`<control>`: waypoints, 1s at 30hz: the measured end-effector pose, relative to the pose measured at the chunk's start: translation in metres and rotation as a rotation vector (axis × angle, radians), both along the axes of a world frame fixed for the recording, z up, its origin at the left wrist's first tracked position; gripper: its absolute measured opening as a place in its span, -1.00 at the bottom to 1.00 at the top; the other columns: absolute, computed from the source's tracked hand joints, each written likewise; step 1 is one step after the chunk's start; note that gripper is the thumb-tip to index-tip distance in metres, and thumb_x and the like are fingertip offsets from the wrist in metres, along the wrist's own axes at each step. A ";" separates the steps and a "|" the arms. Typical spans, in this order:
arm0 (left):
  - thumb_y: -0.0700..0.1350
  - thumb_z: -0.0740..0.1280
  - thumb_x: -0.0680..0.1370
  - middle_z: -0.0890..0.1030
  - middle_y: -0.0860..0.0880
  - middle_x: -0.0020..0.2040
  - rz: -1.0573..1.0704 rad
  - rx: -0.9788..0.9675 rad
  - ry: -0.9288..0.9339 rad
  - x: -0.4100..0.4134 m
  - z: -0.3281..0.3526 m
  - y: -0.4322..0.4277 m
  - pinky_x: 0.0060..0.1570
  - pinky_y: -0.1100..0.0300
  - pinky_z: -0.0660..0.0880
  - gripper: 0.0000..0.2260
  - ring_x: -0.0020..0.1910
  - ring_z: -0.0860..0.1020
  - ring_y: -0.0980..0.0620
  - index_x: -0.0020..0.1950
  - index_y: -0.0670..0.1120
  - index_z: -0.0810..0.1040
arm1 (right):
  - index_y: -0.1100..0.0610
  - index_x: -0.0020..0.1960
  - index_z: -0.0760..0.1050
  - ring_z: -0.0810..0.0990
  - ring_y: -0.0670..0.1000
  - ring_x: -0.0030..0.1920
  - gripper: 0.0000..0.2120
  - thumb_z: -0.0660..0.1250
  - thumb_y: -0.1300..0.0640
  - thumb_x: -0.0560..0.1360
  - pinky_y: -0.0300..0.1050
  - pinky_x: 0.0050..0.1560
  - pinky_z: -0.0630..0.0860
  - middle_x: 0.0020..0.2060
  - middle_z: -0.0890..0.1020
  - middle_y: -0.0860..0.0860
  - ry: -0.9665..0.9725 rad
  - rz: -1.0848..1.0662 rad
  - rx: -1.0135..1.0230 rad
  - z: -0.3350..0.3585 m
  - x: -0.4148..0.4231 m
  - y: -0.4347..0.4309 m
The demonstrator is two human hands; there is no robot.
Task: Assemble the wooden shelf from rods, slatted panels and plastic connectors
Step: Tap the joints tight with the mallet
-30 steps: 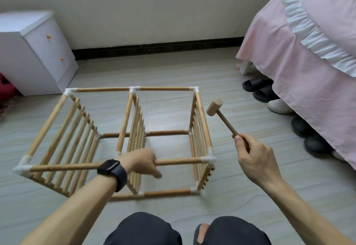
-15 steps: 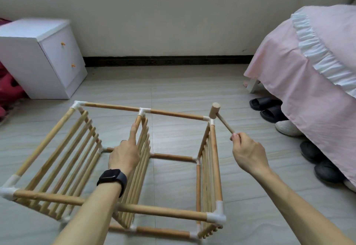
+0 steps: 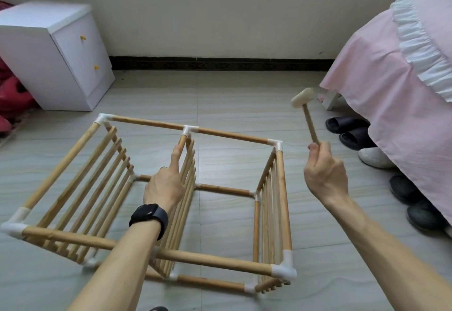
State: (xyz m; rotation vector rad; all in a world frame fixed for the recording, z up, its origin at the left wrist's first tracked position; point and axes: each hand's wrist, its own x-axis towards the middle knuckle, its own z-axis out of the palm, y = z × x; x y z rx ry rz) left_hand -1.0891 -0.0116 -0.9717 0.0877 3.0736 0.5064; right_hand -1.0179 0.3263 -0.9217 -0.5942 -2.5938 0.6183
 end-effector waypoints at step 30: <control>0.39 0.13 0.58 0.65 0.01 -0.21 -0.568 -0.198 -0.592 0.100 0.039 0.194 -0.23 0.17 0.52 -0.44 -0.22 0.63 0.04 -0.20 -0.05 0.60 | 0.02 0.05 0.51 0.59 -0.02 -0.13 -0.73 0.09 -0.05 0.70 -0.09 -0.21 0.45 -0.18 0.63 -0.02 -0.271 -0.176 -0.678 -0.113 0.170 -0.021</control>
